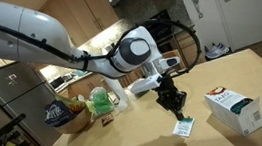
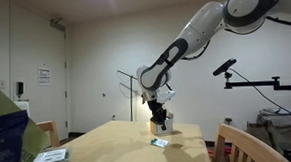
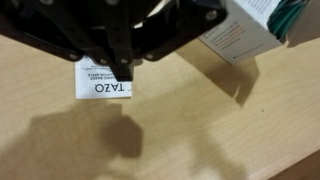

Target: Move the leaflet to the left

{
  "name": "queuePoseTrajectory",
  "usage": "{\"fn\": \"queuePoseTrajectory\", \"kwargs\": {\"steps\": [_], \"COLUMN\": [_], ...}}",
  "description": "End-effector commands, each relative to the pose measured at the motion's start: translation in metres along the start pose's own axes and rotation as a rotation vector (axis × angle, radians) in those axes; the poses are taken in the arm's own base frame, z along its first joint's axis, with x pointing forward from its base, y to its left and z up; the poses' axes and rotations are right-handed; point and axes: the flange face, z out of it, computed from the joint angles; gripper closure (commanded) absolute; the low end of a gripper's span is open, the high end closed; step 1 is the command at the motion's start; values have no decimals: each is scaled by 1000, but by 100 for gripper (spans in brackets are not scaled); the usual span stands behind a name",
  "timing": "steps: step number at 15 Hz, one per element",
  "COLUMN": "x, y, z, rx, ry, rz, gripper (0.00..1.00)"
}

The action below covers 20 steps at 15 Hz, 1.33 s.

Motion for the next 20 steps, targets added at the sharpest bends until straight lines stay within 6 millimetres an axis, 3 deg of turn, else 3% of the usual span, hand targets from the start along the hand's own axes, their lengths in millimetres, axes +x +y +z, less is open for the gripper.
{"fn": "queuePoseTrajectory", "kwargs": {"steps": [1,7,14,20], "x": [1,3,2,2], "y": [1,0,-24,-43], "z": [4,9,37,45], "rx": [-2,-14,-43,-114], "ry": [1,-16,-105,-100], "rz": [1,1,-34,-54], "gripper": [99,100,100,100]}}
